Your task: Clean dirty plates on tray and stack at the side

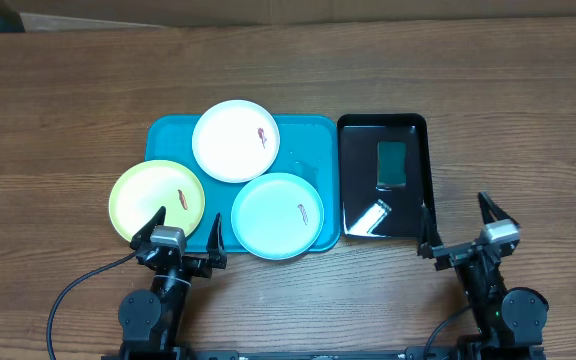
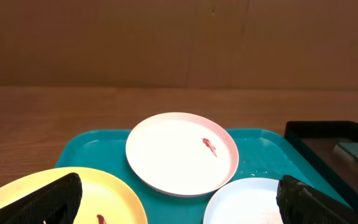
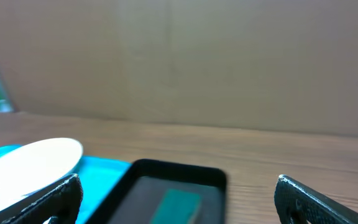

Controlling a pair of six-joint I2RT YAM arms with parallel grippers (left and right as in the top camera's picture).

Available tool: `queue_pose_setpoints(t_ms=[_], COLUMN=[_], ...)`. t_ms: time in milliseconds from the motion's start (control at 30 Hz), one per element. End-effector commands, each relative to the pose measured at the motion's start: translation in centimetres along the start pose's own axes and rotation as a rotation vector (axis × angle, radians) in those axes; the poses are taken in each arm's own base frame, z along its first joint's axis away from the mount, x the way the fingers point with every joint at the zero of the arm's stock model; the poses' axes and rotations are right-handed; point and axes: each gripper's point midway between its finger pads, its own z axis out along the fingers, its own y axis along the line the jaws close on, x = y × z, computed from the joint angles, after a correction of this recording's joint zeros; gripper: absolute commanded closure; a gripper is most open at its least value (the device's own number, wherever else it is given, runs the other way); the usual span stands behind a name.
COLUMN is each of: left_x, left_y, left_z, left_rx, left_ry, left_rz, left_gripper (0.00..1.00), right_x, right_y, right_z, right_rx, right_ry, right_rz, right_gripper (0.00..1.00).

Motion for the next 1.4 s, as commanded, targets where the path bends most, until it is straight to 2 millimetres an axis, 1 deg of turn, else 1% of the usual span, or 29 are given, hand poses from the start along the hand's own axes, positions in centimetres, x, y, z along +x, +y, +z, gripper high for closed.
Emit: queue_pose_setpoints(t_ms=[0,100,133,200,233,333,367,433,467,500,567,633,667,700,767,833,900,967,1033,1100,1167,1233,1267,1333,1367], left_x=[0.0,-0.4,-0.8,-2.0,-2.7,-4.5,-5.3,-7.6,-8.7,-10.3,-12.6,-14.6,-15.3,-16.2,-16.9,-17.1,-17.3,-17.8,-17.8,-16.8,-15.2,-13.2,-12.1,-10.4,-9.5], left_y=[0.1,0.7,0.5,-0.7,-1.2,-1.6,-1.9,-2.5,-2.7,-2.9,-3.2,-3.5,-3.6,-3.7,-3.8,-4.0,-4.0,-3.8,-3.8,-3.8,-3.6,-3.5,-3.9,-5.0,-5.8], left_z=[0.0,-0.1,-0.1,-0.2,-0.4,-1.2,-1.6,-2.8,-3.4,-4.1,-5.0,-5.6,-5.7,-5.7,-5.5,-5.3,-4.9,-3.6,-2.0,-0.2,1.2,2.5,3.2,4.1,4.6], left_rx=[-0.009,-0.042,-0.03,0.039,0.068,0.08,0.089,0.093,0.09,0.086,0.077,0.064,0.057,0.045,0.034,0.028,0.006,-0.007,-0.005,0.002,-0.013,-0.029,-0.01,0.061,0.122], left_ry=[-0.005,-0.022,-0.037,-0.077,-0.088,-0.067,-0.058,-0.037,-0.027,-0.011,0.033,0.116,0.166,0.255,0.396,0.57,0.724,0.815,0.87,0.942,1.013,1.095,1.142,1.227,1.272], left_rz=[0.027,0.043,0.038,-0.021,-0.098,-0.276,-0.285,-0.285,-0.269,-0.236,-0.189,-0.155,-0.148,-0.146,-0.151,-0.164,-0.191,-0.207,-0.225,-0.247,-0.279,-0.331,-0.357,-0.408,-0.422], left_gripper=[0.0,0.0,0.0,0.0,0.0,0.0,0.0,0.0,0.0,0.0,0.0,0.0,0.0,0.0,0.0,0.0,0.0,0.0,0.0,0.0,0.0,0.0,0.0,0.0,0.03], right_x=[-2.6,-4.9,-5.7,-7.5,-8.5,-11.4,-12.2,-13.5,-13.7,-13.9,-13.6,-13.1,-13.0,-13.0,-12.3,-11.8,-10.8,-9.9,-8.9,-7.6,-6.1,-4.6,-3.9,-2.6,-1.9], right_y=[1.7,1.9,2.0,2.2,2.3,2.4,2.4,2.2,2.2,2.0,1.7,1.5,1.4,1.3,1.3,1.3,1.9,3.2,3.6,3.3,2.5,1.7,1.4,0.2,-0.3], right_z=[-0.5,-0.9,-1.0,-1.2,-1.3,-0.8,-0.5,0.3,0.7,1.3,2.3,3.3,3.8,4.6,5.4,6.4,7.0,7.5,8.0,8.3,8.6,8.7,8.8,9.0,9.0], right_rx=[-0.09,-0.088,-0.088,-0.088,-0.086,-0.078,-0.074,-0.065,-0.063,-0.061,-0.058,-0.056,-0.054,-0.054,-0.059,-0.069,-0.097,-0.168,-0.194,-0.171,-0.099,-0.02,0.011,0.12,0.171], right_ry=[-0.042,-0.035,-0.027,0.001,0.024,0.105,0.141,0.241,0.298,0.368,0.515,0.643,0.698,0.765,0.868,0.929,0.987,1.03,1.073,1.118,1.174,1.224,1.243,1.28,1.295], right_rz=[0.053,0.055,0.057,0.065,0.071,0.093,0.103,0.112,0.11,0.106,0.107,0.126,0.144,0.173,0.207,0.242,0.311,0.385,0.423,0.449,0.488,0.485,0.461,0.415,0.397], right_gripper=[0.0,0.0,0.0,0.0,0.0,0.0,0.0,0.0,0.0,0.0,0.0,0.0,0.0,0.0,0.0,0.0,0.0,0.0,0.0,0.11,0.22,0.25,0.26,0.25,0.25])
